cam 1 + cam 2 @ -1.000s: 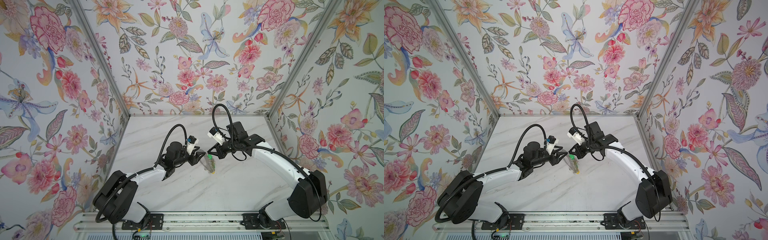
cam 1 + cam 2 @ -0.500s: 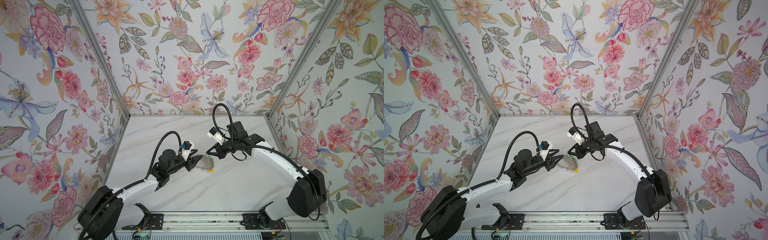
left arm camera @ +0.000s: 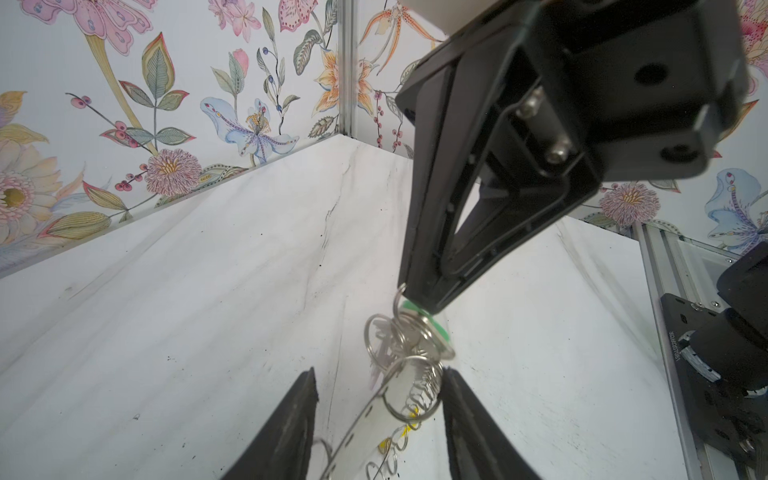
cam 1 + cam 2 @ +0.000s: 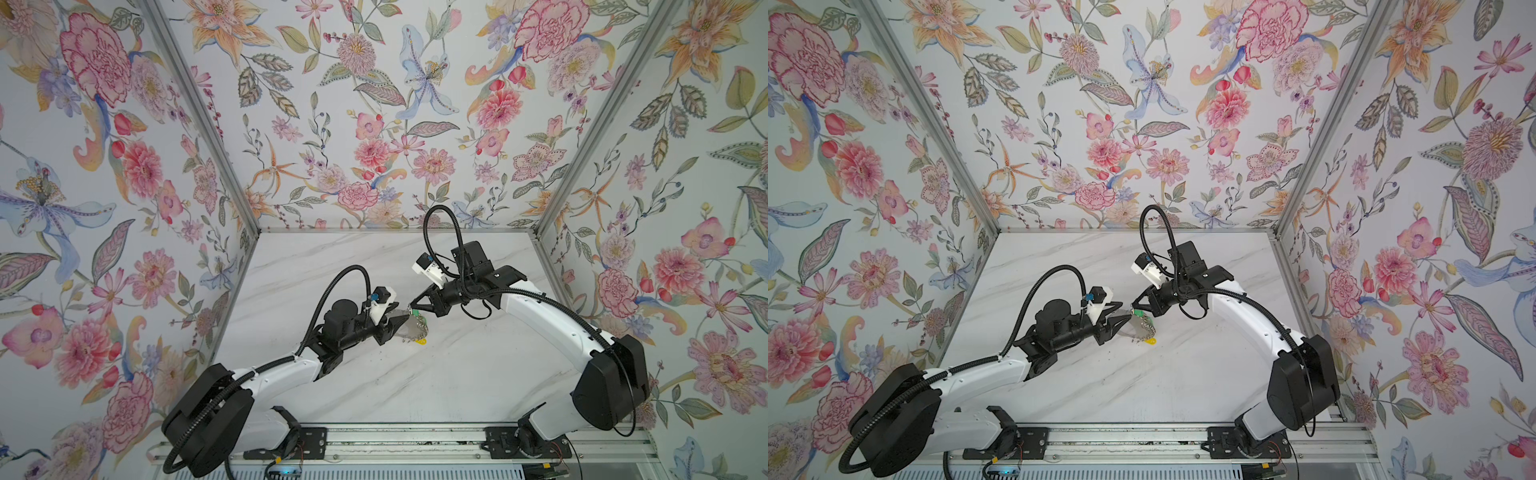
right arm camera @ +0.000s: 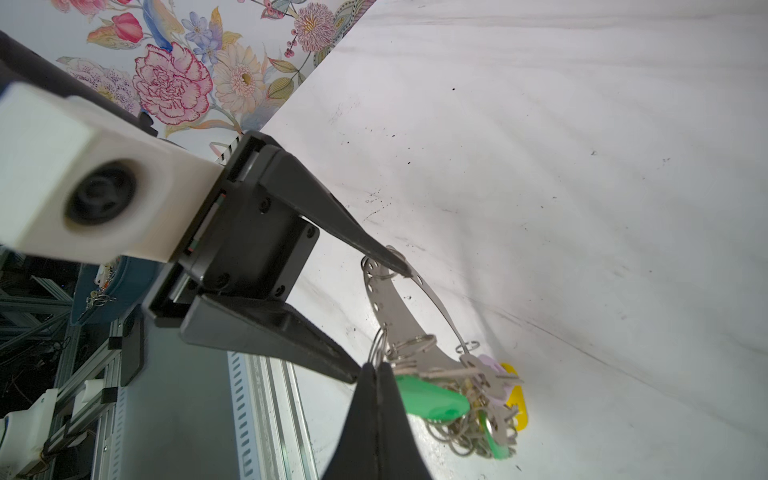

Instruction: Remove the keys from the keyring

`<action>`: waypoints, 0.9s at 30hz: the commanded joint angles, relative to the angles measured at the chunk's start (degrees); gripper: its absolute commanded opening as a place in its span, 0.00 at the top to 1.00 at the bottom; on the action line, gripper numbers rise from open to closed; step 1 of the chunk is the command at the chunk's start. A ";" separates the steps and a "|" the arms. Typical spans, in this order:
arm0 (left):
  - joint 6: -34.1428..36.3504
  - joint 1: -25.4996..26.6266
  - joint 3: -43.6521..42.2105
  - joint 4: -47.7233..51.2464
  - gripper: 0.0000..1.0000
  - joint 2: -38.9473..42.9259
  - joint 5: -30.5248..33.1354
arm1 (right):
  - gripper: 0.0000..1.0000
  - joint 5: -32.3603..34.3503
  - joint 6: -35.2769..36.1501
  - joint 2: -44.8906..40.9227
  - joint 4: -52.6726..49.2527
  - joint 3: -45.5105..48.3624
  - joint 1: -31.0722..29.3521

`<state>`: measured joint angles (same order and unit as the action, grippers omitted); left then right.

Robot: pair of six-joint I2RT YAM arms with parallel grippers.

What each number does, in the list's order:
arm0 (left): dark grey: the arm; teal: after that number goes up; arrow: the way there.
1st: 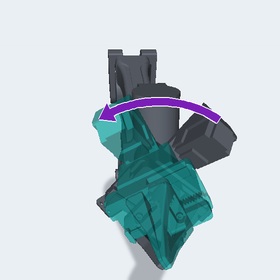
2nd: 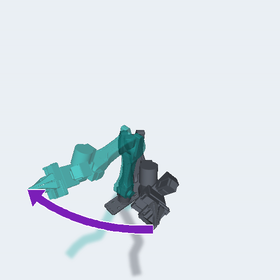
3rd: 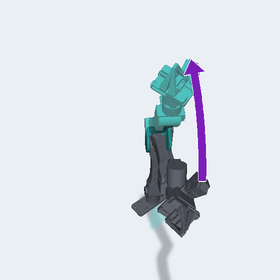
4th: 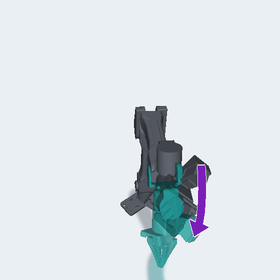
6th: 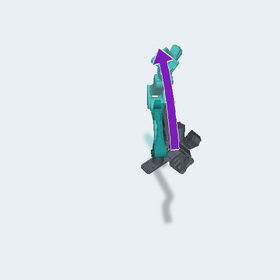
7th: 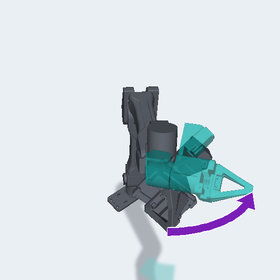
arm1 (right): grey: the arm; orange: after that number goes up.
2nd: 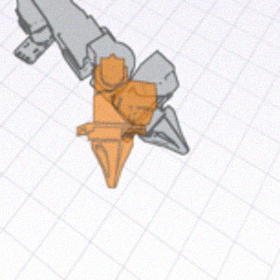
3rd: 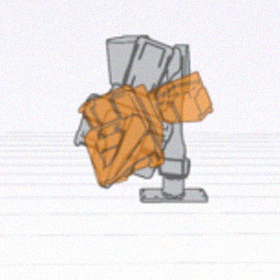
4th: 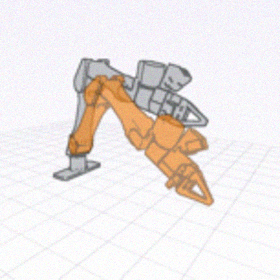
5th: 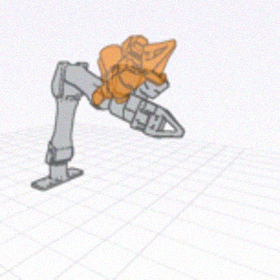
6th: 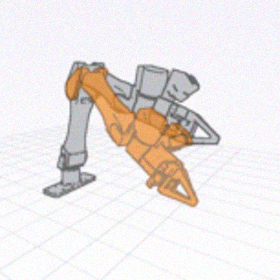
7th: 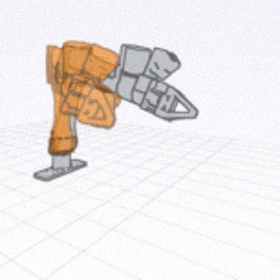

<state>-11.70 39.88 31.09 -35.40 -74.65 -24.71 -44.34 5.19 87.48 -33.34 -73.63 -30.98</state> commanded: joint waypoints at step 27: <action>2.69 0.38 -0.73 2.62 0.56 8.84 12.46 | 1.00 -7.16 2.81 -0.77 -4.71 -2.37 0.83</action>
<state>-9.82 40.05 31.24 -32.99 -68.27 -13.04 -49.21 6.11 87.48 -36.97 -74.26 -30.72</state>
